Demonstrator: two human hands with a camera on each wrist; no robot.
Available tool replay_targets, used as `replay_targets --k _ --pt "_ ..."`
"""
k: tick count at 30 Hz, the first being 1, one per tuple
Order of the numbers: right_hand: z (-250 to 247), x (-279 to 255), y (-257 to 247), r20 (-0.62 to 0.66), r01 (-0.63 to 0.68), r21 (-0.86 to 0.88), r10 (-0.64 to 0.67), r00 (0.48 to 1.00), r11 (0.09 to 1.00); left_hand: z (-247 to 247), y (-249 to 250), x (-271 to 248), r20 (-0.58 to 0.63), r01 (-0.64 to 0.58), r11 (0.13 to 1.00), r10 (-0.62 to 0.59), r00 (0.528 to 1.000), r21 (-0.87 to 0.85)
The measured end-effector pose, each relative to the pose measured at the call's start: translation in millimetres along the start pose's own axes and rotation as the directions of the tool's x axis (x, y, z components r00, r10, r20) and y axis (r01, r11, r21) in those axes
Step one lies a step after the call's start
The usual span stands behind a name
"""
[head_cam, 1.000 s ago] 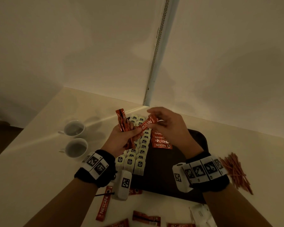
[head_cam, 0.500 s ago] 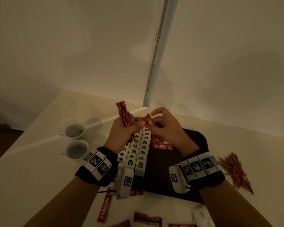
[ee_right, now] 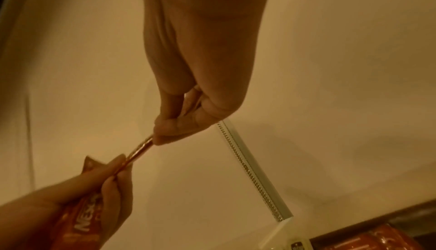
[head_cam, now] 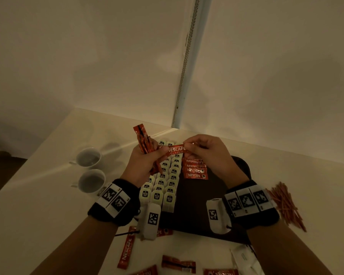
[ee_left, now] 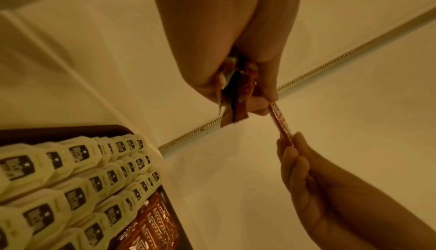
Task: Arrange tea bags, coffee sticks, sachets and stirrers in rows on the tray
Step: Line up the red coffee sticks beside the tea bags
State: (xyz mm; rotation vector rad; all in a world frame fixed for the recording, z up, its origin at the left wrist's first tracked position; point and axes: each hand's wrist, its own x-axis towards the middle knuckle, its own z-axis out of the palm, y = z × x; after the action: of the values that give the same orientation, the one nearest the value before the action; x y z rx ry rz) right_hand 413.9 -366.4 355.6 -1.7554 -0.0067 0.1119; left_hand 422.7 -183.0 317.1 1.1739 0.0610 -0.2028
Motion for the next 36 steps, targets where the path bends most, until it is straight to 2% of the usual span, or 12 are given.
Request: replay_targets --k 5,10,15,20,25,36 --pt "-7 -5 6 0.035 -0.066 0.074 0.064 0.997 0.995 -1 0 -1 -0.068 0.029 0.999 -0.031 0.997 -0.041" --pt "-23 -3 16 0.014 -0.063 -0.103 0.065 0.998 0.993 -2 0 3 -0.12 0.006 1.0 -0.004 0.993 0.018" --pt "-50 4 69 -0.116 -0.161 -0.244 0.136 0.984 0.956 -17 -4 -1 -0.246 0.107 0.994 -0.101 0.964 0.013" --pt "-53 0 136 -0.199 -0.328 -0.393 0.269 0.942 0.859 -34 -14 -4 -0.25 0.188 0.979 -0.162 0.955 0.084" --pt "-51 -3 167 -0.254 -0.448 -0.335 0.379 0.89 0.829 -41 -19 -6 -0.267 0.191 0.977 -0.16 0.95 0.094" --pt "-39 10 175 -0.381 -0.498 -0.341 0.368 0.849 0.797 -43 -20 -3 -0.291 0.213 0.969 -0.17 0.941 0.122"
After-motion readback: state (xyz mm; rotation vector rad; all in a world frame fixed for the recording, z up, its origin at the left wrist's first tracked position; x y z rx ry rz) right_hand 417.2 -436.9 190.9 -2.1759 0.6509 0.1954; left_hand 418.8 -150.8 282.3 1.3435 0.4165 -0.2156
